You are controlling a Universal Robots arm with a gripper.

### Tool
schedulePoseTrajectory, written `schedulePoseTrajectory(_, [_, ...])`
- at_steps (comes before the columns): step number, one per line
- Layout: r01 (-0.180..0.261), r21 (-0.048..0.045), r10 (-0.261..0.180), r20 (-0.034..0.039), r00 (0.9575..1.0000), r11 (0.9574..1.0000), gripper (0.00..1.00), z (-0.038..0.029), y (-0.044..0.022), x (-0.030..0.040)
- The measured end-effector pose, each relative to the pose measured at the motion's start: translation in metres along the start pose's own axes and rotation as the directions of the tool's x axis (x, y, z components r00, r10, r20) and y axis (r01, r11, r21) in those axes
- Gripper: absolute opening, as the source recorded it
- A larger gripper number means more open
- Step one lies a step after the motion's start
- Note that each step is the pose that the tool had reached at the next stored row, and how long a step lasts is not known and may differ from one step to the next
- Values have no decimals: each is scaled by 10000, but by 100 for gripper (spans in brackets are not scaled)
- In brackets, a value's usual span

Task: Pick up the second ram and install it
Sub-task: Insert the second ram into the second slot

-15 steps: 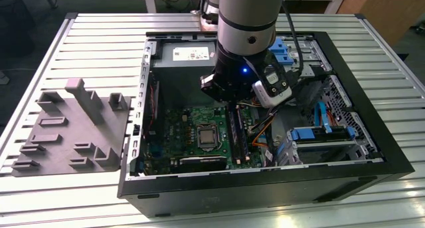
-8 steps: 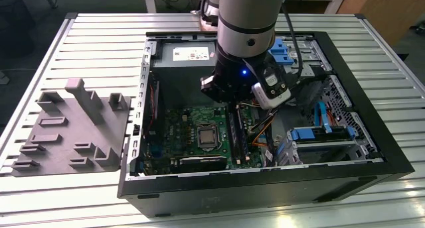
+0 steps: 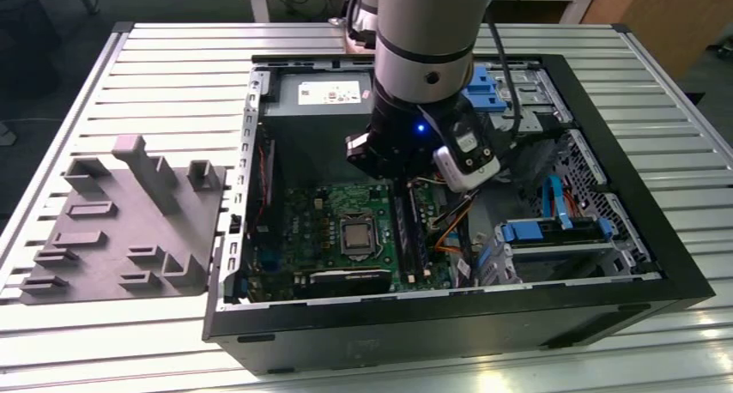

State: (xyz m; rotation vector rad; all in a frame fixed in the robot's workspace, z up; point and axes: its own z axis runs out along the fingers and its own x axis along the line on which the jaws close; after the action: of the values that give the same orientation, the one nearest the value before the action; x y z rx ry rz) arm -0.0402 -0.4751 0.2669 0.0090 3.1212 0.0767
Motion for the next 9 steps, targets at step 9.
schedulePoseTrajectory(9, [-32, 2, 32, 1, 10000, 10000, 12, 53, -3, 1])
